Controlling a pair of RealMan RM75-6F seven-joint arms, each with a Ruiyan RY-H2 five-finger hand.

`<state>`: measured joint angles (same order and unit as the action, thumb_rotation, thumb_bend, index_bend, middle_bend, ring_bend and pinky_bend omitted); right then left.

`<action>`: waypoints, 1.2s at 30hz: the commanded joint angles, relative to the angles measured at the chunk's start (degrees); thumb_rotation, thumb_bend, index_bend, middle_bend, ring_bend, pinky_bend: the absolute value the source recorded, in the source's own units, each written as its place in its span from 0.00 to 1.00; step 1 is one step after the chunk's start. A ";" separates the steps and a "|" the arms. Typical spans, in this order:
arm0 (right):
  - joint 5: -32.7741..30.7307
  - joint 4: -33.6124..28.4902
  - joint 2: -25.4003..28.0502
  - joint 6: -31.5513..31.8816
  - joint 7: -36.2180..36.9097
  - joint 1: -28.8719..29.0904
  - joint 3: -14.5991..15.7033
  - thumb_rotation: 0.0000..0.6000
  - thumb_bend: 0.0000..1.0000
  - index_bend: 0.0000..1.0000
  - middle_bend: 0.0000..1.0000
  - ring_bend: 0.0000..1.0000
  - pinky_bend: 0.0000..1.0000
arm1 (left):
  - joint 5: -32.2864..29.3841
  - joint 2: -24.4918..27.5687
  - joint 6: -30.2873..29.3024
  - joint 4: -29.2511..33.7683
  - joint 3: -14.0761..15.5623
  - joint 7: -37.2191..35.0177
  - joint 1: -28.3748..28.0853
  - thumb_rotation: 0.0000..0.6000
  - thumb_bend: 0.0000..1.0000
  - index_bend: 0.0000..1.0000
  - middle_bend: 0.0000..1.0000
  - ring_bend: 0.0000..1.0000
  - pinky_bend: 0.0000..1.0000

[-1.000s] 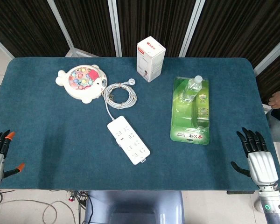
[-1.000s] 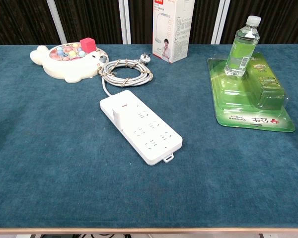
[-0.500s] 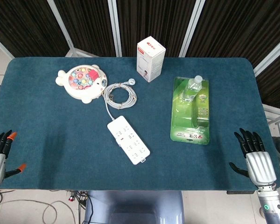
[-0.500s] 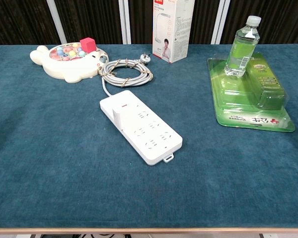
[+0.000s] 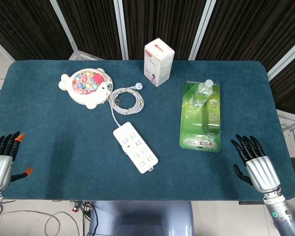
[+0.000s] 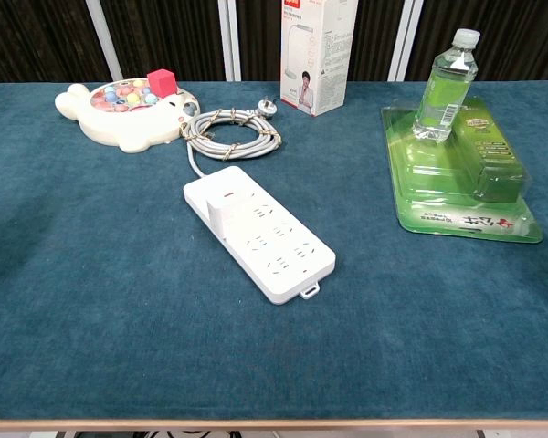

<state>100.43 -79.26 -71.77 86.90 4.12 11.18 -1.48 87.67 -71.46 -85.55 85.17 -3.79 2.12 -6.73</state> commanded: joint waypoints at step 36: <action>3.93 -9.59 -14.22 -27.34 -18.33 18.38 0.76 1.00 1.00 0.00 0.01 0.00 0.07 | -19.85 -5.01 29.97 19.62 -10.25 31.04 -28.42 1.00 0.00 0.07 0.03 0.00 0.00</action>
<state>104.84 -88.99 -85.53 60.06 -13.90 29.14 -0.37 68.77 -75.72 -56.38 105.42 -13.73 32.53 -34.22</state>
